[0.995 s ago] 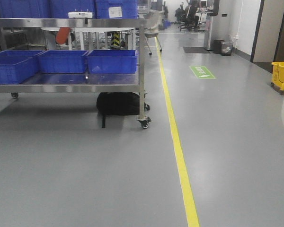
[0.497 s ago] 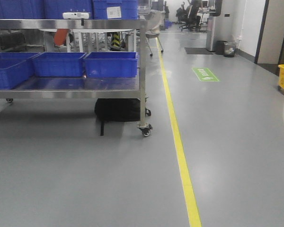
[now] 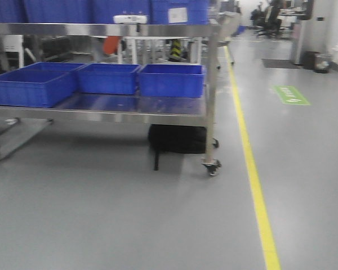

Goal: Move white bin to right shelf second layer
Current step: 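Hold the bin in the right gripper while driving along the yellow line, then hold the bin in the right gripper while driving toward the windows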

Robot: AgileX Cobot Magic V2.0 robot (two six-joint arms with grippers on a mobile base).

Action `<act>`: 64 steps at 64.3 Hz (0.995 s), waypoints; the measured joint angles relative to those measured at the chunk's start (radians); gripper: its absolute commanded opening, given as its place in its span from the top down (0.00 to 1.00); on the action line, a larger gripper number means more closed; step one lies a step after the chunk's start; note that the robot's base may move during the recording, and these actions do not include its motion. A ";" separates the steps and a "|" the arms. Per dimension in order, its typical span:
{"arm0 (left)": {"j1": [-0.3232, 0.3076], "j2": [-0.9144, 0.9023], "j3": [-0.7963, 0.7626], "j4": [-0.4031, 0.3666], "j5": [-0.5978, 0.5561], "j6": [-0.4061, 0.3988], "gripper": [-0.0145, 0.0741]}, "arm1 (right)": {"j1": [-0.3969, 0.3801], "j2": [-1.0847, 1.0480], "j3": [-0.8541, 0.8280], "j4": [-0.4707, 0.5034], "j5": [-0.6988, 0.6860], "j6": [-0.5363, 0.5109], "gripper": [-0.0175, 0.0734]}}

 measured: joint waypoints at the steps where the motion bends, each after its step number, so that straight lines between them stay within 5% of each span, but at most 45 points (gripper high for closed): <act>1: 0.000 0.000 0.000 0.000 0.000 0.000 0.74 | 0.000 0.000 0.000 0.000 0.000 0.000 0.74; 64: 0.000 0.000 0.000 0.000 0.000 0.000 0.74 | 0.000 0.000 0.000 0.000 0.000 0.000 0.74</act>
